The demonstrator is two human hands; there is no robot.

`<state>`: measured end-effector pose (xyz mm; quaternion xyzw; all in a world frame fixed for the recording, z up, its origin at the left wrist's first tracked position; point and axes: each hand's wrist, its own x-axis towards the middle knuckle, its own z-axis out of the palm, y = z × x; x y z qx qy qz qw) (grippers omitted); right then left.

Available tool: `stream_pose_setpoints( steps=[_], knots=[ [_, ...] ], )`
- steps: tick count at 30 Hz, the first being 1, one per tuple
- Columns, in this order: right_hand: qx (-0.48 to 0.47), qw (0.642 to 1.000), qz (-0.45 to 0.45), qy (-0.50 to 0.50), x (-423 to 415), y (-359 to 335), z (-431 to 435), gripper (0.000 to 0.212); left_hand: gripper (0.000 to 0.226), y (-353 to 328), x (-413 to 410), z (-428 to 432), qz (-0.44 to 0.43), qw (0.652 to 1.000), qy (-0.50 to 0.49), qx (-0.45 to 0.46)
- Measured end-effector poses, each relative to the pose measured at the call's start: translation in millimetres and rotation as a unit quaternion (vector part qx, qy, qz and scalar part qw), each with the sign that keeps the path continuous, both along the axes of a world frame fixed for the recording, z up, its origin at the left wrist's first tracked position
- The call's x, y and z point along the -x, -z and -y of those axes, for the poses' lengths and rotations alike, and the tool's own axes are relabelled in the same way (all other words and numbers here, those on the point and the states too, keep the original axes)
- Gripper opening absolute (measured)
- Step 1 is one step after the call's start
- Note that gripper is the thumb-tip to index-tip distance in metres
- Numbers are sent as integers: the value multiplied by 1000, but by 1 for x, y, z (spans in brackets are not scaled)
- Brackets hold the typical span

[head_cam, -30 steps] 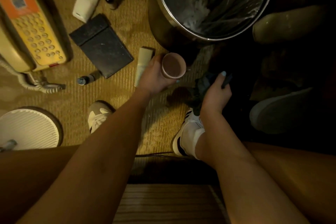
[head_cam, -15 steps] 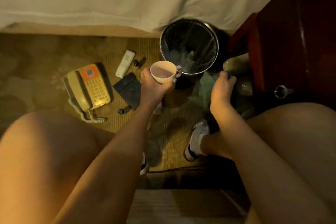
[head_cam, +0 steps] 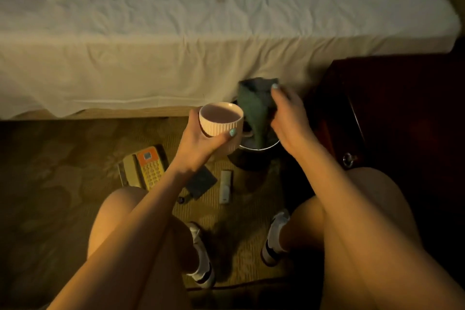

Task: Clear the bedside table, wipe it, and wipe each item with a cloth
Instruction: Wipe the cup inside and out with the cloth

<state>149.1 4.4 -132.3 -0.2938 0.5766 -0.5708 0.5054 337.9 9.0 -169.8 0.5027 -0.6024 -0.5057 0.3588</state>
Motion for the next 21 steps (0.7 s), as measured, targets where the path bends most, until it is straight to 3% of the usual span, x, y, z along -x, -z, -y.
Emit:
stream_pose_setpoints(
  steps=[4,7,15,18,21],
  knots=[
    [14,963,-224,-150,-16,-10,-1,20,83,-9,11,8,-56,998,-23,-13],
    [59,948,-275,-147,-10,-14,9,23,79,-14,28,21,-98,995,-29,-18],
    [75,980,-177,-59,-1,-5,39,17,70,-13,48,49,-142,988,-38,-53],
    [69,991,-110,11,-7,1,47,4,75,-11,47,54,-125,991,-47,-34],
    [32,996,-64,54,-10,5,50,8,78,-9,45,56,-95,995,-39,2]
  ],
)
